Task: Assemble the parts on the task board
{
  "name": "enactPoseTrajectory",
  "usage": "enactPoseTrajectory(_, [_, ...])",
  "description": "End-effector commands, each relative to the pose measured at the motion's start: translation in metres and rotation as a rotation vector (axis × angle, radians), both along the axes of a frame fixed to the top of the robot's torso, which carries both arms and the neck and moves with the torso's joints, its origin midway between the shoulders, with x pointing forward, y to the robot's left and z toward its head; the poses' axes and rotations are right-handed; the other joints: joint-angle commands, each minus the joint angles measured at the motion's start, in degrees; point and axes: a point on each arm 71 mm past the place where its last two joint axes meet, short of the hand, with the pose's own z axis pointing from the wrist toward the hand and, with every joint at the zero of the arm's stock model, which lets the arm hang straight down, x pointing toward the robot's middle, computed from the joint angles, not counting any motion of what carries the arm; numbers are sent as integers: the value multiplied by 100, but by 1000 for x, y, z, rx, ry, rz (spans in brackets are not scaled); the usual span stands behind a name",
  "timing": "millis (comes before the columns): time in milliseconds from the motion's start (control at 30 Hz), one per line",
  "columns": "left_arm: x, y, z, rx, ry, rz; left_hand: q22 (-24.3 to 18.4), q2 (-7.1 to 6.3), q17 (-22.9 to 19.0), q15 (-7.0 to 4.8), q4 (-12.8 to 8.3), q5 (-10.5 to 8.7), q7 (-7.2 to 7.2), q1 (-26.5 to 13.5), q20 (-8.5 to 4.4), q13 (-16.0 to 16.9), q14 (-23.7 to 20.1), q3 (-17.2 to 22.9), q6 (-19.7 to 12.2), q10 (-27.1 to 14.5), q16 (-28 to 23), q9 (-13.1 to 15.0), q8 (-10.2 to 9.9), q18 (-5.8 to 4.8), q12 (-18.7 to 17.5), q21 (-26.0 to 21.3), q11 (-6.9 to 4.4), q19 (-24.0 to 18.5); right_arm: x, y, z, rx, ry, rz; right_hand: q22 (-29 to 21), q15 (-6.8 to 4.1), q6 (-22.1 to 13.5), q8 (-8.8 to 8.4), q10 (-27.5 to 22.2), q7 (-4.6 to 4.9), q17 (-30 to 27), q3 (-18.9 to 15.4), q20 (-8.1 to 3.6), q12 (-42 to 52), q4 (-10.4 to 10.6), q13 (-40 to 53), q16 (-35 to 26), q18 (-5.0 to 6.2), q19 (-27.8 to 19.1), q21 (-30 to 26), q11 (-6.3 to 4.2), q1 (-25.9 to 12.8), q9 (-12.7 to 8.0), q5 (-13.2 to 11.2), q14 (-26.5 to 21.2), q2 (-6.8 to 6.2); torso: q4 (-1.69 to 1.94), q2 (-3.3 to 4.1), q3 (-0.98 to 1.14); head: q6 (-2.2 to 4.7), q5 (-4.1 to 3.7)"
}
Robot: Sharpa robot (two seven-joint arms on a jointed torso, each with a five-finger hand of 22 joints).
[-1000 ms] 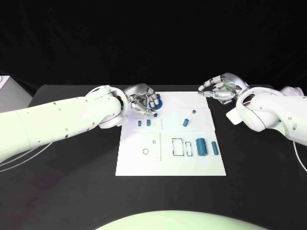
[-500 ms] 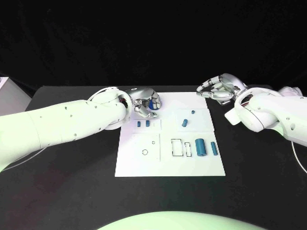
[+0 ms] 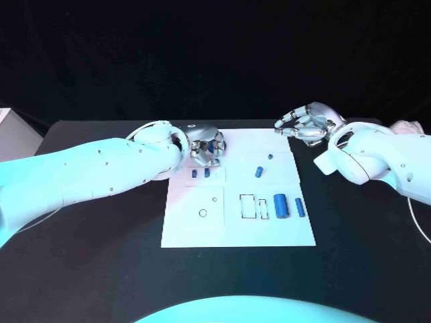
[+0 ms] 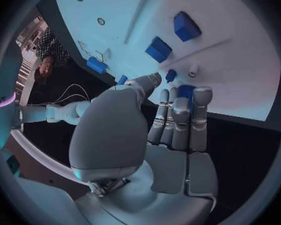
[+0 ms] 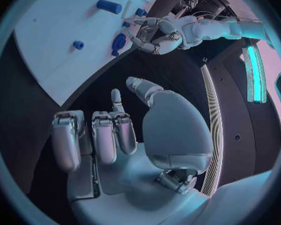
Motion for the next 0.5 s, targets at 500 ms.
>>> enactPoseTrajectory(500, [6, -6, -3, 57, 10, 2, 275, 93, 102, -22, -68, -8, -4, -51, -19, -108, 191, 161, 199, 216, 199, -64, -102, -129, -95, 299, -34, 225, -2, 3, 1, 3, -6, 19, 1323, 22, 26, -22, 608, 9, 1505, 18, 19, 22, 24, 1510, 21, 44, 459, -10, 17, 29, 7, 20, 607, -5, 3, 8, -1, -17, -35])
